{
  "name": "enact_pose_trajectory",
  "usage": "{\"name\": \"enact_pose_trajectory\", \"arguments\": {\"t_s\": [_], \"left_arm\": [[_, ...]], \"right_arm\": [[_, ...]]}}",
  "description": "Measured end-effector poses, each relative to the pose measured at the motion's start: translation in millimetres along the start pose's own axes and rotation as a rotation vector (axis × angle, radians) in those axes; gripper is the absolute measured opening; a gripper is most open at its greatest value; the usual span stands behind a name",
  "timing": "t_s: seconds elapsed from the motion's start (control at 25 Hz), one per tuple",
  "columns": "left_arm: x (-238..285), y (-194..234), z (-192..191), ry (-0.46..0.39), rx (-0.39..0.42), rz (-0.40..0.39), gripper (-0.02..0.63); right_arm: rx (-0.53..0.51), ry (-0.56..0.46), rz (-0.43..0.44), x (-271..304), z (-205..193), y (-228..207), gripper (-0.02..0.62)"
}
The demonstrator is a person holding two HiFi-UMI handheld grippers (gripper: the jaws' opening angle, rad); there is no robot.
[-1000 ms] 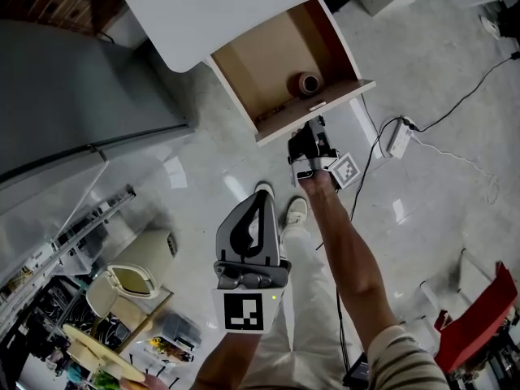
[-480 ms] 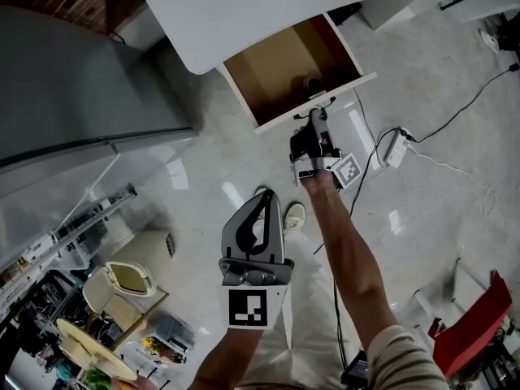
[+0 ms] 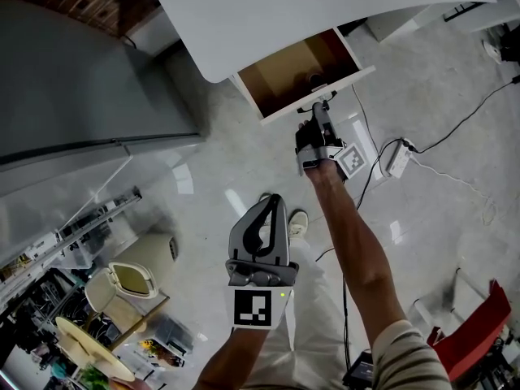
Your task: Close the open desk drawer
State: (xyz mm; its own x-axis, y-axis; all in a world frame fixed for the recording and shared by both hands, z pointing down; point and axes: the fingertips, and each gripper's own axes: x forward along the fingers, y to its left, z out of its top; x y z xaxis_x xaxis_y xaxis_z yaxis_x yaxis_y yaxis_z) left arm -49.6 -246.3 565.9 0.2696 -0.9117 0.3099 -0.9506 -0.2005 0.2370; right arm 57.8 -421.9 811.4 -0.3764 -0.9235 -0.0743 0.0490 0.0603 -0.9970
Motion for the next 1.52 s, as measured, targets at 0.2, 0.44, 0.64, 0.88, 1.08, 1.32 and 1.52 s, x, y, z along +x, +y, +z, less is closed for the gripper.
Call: {"name": "enact_pose_trajectory", "arguments": {"t_s": [0.2,0.44,0.64,0.88,1.08,1.32,1.52], "left_arm": [[4,9,0,0.008,-0.001,0.010,0.006],[12,14,7,-0.007,-0.004,0.021,0.006],[17,18,15,-0.018,-0.018,0.021,0.006],[26,28,16,-0.019,-0.033,0.030,0.006],[33,37,14,-0.013,-0.053,0.026,0.006],[41,44,15,-0.005,-0.045,0.025,0.006],[50,50,14,0.003,-0.043,0.021,0.006]], "right_arm": [[-0.006,0.009,0.010,16,-3,-1,0.025],[-0.010,0.010,-0.014,28,-4,-5,0.025],[-0.014,0.044,-0.024,45,-6,-6,0.023],[-0.028,0.074,-0.039,67,-11,-8,0.022],[-0.003,0.070,-0.065,88,-16,-11,0.023],[0.007,0.057,-0.069,102,-18,-12,0.023],[0.009,0.050,-0.075,117,-21,-16,0.023]]}}
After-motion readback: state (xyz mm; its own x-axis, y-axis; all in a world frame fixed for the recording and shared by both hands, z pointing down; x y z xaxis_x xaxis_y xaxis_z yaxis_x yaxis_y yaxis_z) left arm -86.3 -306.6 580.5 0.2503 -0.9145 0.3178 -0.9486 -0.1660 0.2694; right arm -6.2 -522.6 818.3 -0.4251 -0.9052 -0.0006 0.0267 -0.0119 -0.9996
